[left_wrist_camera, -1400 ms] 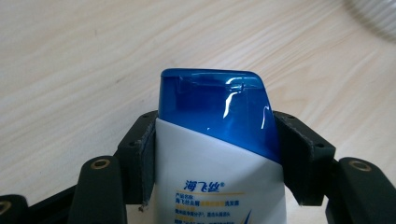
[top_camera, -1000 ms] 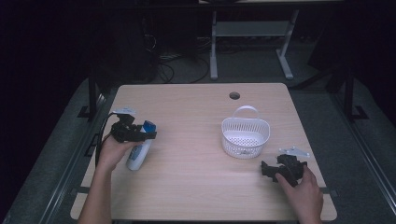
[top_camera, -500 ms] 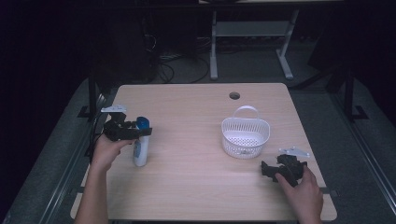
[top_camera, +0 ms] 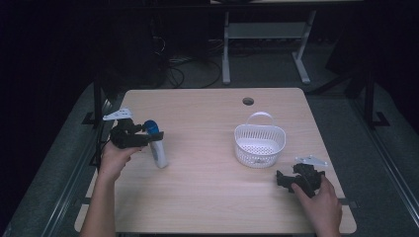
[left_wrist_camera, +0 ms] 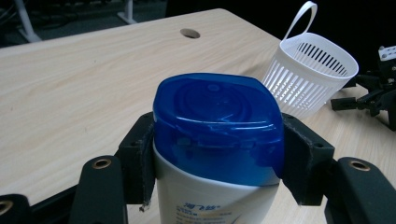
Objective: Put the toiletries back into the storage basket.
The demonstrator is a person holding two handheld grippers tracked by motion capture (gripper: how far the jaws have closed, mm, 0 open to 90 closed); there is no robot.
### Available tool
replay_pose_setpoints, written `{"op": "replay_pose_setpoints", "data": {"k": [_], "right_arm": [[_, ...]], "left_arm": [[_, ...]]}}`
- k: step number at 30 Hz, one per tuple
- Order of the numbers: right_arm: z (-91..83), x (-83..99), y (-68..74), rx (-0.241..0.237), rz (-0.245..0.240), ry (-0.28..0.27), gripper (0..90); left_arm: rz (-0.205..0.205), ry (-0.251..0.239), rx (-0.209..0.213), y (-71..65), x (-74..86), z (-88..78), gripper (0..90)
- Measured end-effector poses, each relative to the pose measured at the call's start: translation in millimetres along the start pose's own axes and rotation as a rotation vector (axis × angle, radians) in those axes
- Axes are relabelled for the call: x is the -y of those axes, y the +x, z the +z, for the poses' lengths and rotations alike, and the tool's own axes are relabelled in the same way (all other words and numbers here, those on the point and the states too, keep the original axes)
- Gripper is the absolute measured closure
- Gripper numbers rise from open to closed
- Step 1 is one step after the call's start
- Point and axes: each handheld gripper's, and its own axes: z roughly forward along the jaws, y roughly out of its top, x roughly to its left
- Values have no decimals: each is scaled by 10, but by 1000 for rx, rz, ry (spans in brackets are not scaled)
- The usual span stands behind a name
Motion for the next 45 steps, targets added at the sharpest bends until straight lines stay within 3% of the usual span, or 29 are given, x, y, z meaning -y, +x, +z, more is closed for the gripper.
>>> {"op": "replay_pose_setpoints", "data": {"k": [12, 22, 45], "right_arm": [[-1, 0, 0, -1, 0, 0, 0], [-1, 0, 1, 1, 1, 0, 0], [-1, 0, 0, 0, 0, 0, 0]], "left_arm": [[37, -60, 28, -173, -139, 69, 375], [73, -64, 37, -292, -246, 122, 375], [153, -78, 124, -602, -635, 382, 375]]}}
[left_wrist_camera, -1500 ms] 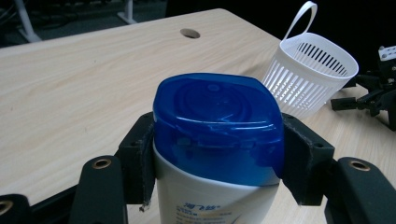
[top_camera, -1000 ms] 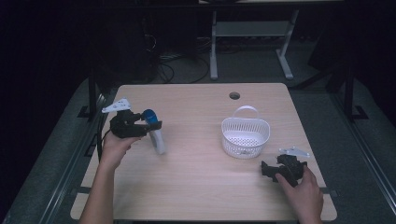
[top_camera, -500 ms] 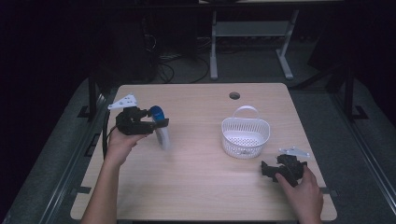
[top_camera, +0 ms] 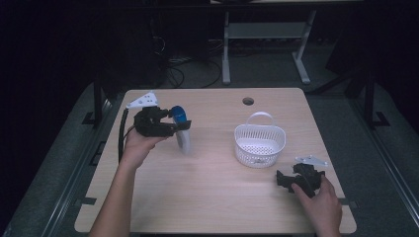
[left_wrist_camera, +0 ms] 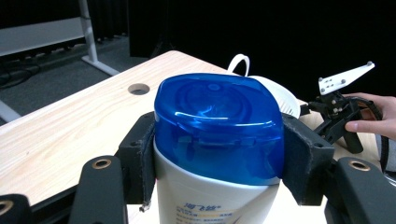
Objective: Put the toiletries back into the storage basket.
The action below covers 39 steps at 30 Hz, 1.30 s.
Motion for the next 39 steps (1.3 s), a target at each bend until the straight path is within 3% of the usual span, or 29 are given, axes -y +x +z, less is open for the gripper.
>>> {"op": "replay_pose_setpoints", "data": {"k": [39], "right_arm": [[-1, 0, 0, -1, 0, 0, 0]], "left_arm": [[93, -48, 140, -401, -602, 749, 375]]}}
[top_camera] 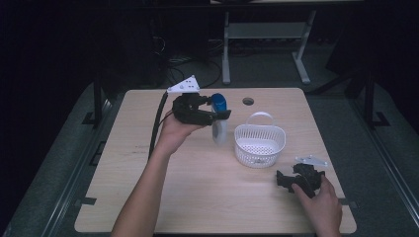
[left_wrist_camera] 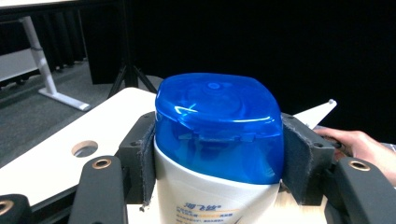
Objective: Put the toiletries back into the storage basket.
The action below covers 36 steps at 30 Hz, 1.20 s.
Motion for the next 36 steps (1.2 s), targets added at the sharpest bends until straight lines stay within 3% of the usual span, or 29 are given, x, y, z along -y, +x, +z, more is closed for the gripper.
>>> {"op": "replay_pose_setpoints", "data": {"k": [20, 36], "right_arm": [[0, 0, 0, 0, 0, 0, 0], [-1, 0, 1, 0, 1, 1, 0]], "left_arm": [[13, -18, 61, -63, -184, 465, 376], [10, -3, 65, -48, -98, 704, 375]]}}
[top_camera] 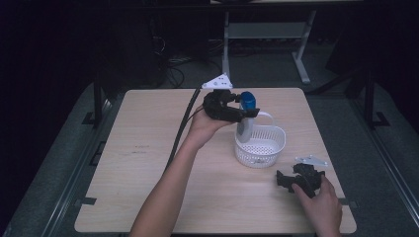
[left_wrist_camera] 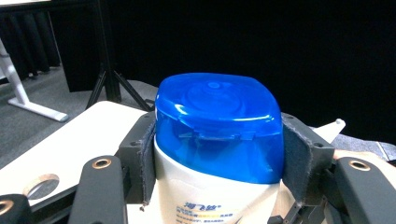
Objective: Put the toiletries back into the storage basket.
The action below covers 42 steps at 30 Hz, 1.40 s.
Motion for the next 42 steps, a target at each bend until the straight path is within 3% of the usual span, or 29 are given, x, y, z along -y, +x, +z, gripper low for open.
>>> {"op": "replay_pose_setpoints", "data": {"k": [24, 42], "right_arm": [[0, -1, 1, -1, 1, 0, 0], [1, 0, 2, 0, 2, 0, 0]], "left_arm": [[28, 37, -5, 44, 349, 199, 374], [10, 57, -7, 52, 602, 276, 374]]}}
